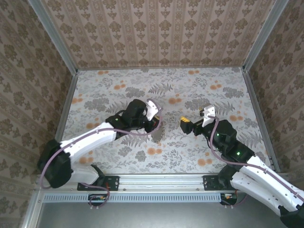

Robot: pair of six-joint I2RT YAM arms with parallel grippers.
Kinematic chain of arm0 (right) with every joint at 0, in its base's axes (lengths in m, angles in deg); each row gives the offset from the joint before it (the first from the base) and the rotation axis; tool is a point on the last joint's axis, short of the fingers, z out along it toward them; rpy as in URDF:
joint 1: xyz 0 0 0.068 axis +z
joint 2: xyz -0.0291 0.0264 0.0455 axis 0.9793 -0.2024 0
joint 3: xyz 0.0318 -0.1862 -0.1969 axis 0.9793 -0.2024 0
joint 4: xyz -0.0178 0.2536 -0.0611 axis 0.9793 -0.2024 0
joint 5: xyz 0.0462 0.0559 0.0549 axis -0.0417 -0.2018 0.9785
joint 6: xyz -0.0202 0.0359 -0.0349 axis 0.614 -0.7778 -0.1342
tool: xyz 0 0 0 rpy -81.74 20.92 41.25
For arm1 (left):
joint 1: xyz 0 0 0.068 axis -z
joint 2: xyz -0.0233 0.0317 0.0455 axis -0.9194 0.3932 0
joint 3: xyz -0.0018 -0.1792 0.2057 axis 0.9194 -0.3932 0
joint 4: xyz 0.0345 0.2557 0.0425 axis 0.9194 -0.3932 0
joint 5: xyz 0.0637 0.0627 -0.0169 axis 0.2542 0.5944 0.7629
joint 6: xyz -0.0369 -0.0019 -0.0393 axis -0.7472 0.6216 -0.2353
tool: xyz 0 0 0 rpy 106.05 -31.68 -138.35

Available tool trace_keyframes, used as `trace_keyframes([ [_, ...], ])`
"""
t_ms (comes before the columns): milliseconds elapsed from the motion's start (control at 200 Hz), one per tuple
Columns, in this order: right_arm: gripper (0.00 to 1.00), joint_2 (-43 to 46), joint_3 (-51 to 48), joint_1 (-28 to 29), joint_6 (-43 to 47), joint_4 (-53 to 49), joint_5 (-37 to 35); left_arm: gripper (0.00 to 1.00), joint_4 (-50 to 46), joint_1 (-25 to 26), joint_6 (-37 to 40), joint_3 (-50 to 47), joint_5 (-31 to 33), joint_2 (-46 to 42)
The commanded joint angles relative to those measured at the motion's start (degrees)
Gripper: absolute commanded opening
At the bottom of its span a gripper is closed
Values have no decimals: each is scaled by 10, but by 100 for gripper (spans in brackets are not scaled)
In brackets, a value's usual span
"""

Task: Put the keys on the keyring

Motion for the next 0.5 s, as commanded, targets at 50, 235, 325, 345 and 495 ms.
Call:
trace_keyframes([
  [50,100,34,-25,-10,-11,6,-28,0,-3,-10,-14,33,10,95],
  [235,100,21,-25,-23,-14,-6,-58,0,4,-18,-17,109,-22,213],
  [325,100,19,-25,-27,-16,-10,-69,0,-6,-19,-17,141,-27,263],
  [345,100,20,-24,-28,-17,-12,-71,0,-7,-19,-16,144,-28,271],
  [495,100,27,-32,-40,-11,-12,-82,0,9,-25,-25,149,-35,304],
])
